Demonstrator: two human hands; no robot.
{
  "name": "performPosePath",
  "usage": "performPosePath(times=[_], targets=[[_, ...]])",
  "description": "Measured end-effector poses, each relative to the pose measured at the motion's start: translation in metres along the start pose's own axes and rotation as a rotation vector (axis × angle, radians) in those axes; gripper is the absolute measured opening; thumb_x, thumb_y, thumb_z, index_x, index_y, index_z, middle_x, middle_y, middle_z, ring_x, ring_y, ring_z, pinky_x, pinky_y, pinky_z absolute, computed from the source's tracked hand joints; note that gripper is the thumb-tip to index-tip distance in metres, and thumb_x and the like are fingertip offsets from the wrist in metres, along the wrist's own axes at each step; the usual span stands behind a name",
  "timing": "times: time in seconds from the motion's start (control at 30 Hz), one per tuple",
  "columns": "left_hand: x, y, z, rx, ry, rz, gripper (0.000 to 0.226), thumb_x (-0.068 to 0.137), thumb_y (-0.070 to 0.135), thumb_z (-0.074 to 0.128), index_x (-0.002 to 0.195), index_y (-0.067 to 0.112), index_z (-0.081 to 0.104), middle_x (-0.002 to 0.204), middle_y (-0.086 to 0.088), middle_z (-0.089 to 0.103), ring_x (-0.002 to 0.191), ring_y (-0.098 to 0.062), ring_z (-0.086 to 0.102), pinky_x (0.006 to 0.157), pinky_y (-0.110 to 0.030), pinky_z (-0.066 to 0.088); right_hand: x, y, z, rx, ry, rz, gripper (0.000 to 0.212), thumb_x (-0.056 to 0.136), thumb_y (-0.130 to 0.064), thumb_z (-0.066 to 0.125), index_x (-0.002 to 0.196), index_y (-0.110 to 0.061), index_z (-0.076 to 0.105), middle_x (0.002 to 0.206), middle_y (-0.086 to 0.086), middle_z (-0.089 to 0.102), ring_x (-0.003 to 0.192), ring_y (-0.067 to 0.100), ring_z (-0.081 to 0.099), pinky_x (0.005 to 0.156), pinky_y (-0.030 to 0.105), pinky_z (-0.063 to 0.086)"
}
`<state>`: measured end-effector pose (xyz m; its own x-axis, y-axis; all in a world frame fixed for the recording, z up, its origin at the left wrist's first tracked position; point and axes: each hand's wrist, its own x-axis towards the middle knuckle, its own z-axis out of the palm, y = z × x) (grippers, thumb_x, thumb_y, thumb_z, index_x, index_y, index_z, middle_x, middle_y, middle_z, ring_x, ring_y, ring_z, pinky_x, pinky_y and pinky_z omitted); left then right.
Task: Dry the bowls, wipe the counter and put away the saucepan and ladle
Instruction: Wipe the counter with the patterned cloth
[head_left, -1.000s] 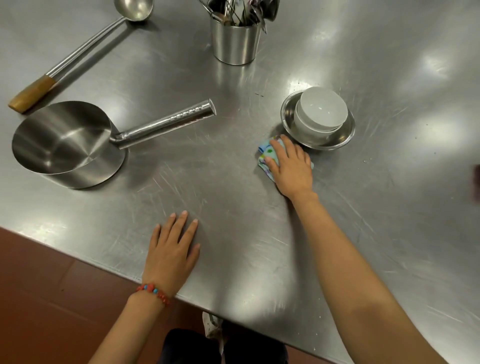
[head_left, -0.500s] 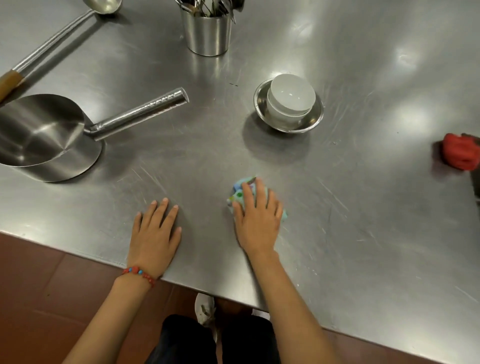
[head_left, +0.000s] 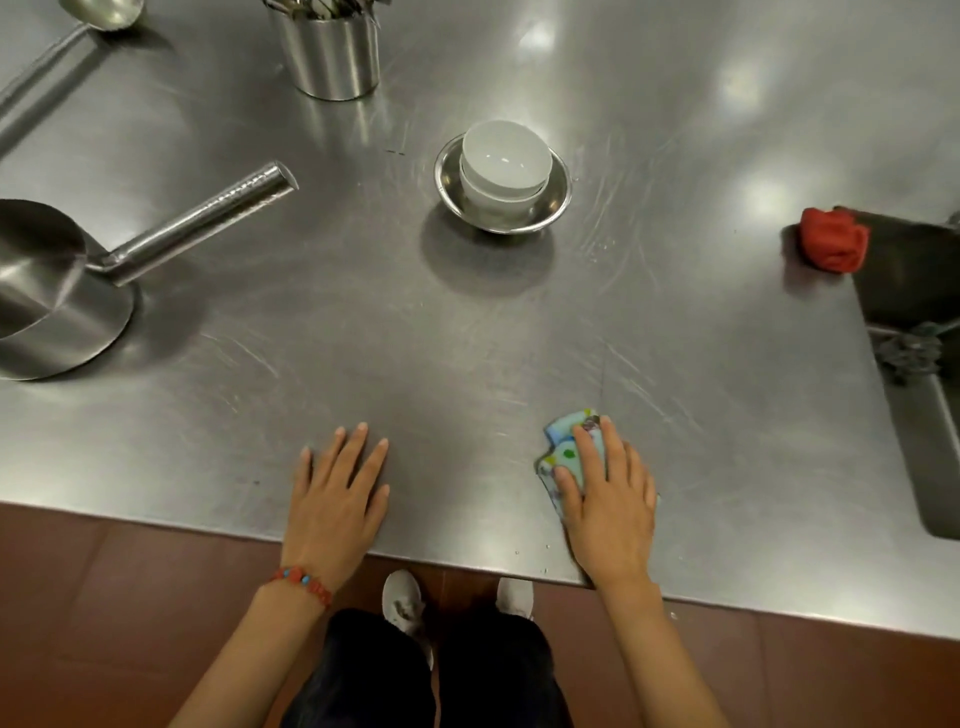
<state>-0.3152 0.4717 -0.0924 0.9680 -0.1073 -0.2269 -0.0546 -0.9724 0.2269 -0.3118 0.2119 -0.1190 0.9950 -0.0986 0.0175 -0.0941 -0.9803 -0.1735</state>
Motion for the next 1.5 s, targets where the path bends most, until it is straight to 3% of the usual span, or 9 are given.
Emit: performPosePath(times=[0.17, 0.37, 0.53, 0.73, 0.97, 1.17, 1.3, 1.4, 1.5], targets=[[-0.001, -0.002, 0.001, -0.01, -0.013, 0.0, 0.052, 0.081, 0.031, 0.035, 0.114, 0.003, 0.064, 0.122, -0.023, 0.06, 0.111, -0.044, 0.056, 0.087, -0.063, 0.043, -0.018, -0.032, -0.002, -0.001, 0.041, 0.198, 0.052, 0.087, -0.045, 0.035, 0.124, -0.017, 0.057, 0.138, 0.012, 0.051, 0.116, 0.04, 0.053, 0.093, 0.054, 0.043], [-0.001, -0.002, 0.003, -0.028, -0.062, -0.031, 0.064, 0.095, 0.042, 0.017, 0.115, 0.003, 0.063, 0.124, -0.023, 0.059, 0.112, -0.044, 0.055, 0.088, -0.063, 0.042, -0.053, -0.09, 0.014, 0.04, -0.108, -0.172, 0.046, 0.088, -0.049, 0.037, 0.13, -0.031, 0.044, 0.142, 0.002, 0.047, 0.121, 0.029, 0.049, 0.096, 0.045, 0.043], [-0.001, 0.0, 0.003, -0.03, -0.058, -0.036, 0.077, 0.095, 0.046, 0.002, 0.117, 0.002, 0.061, 0.125, -0.023, 0.058, 0.115, -0.044, 0.053, 0.09, -0.063, 0.041, -0.05, -0.059, 0.01, -0.027, -0.116, -0.326, 0.047, 0.087, -0.052, 0.036, 0.13, -0.032, 0.043, 0.14, 0.0, 0.049, 0.118, 0.026, 0.055, 0.095, 0.042, 0.046], [0.0, 0.012, 0.005, -0.027, -0.011, -0.047, 0.054, 0.082, 0.029, 0.032, 0.116, 0.0, 0.061, 0.125, -0.026, 0.057, 0.115, -0.046, 0.052, 0.089, -0.064, 0.041, -0.044, 0.0, -0.008, -0.019, -0.112, -0.103, 0.051, 0.093, -0.053, 0.023, 0.129, -0.028, 0.048, 0.138, 0.002, 0.051, 0.118, 0.028, 0.054, 0.094, 0.042, 0.045], [0.006, 0.047, 0.008, -0.008, -0.026, 0.059, 0.055, 0.09, 0.035, 0.027, 0.114, 0.002, 0.064, 0.123, -0.023, 0.059, 0.111, -0.045, 0.056, 0.086, -0.063, 0.043, -0.031, 0.092, -0.026, 0.03, -0.01, 0.189, 0.069, 0.09, -0.06, 0.007, 0.133, -0.023, 0.046, 0.145, 0.009, 0.042, 0.124, 0.035, 0.045, 0.1, 0.048, 0.037], [0.017, 0.098, 0.01, -0.02, -0.09, 0.106, 0.06, 0.095, 0.036, 0.018, 0.111, 0.003, 0.065, 0.12, -0.022, 0.062, 0.108, -0.043, 0.058, 0.083, -0.062, 0.045, -0.022, 0.091, -0.033, 0.049, 0.006, 0.26, 0.071, 0.092, -0.057, 0.008, 0.124, -0.015, 0.057, 0.137, 0.013, 0.05, 0.117, 0.037, 0.053, 0.093, 0.05, 0.043], [0.033, 0.131, 0.008, -0.058, -0.08, 0.085, 0.057, 0.094, 0.036, 0.022, 0.111, 0.002, 0.065, 0.121, -0.023, 0.061, 0.108, -0.045, 0.058, 0.083, -0.064, 0.045, -0.013, 0.089, -0.033, 0.008, -0.039, 0.105, 0.065, 0.094, -0.053, 0.011, 0.121, -0.019, 0.061, 0.132, 0.009, 0.056, 0.114, 0.035, 0.057, 0.09, 0.049, 0.046], [0.049, 0.154, 0.009, -0.069, -0.055, 0.044, 0.063, 0.096, 0.038, 0.017, 0.112, 0.002, 0.065, 0.121, -0.023, 0.061, 0.109, -0.045, 0.057, 0.084, -0.063, 0.044, 0.012, 0.097, -0.025, -0.021, -0.014, -0.134, 0.051, 0.091, -0.052, 0.029, 0.121, -0.024, 0.06, 0.133, 0.004, 0.056, 0.114, 0.031, 0.058, 0.091, 0.046, 0.047], [0.067, 0.175, 0.007, -0.084, -0.038, -0.015, 0.052, 0.084, 0.032, 0.034, 0.111, 0.001, 0.065, 0.12, -0.024, 0.061, 0.108, -0.047, 0.057, 0.083, -0.065, 0.043, 0.052, 0.101, -0.016, 0.002, 0.029, -0.33, 0.044, 0.089, -0.049, 0.039, 0.123, -0.027, 0.057, 0.136, 0.003, 0.054, 0.116, 0.028, 0.057, 0.092, 0.039, 0.046]])
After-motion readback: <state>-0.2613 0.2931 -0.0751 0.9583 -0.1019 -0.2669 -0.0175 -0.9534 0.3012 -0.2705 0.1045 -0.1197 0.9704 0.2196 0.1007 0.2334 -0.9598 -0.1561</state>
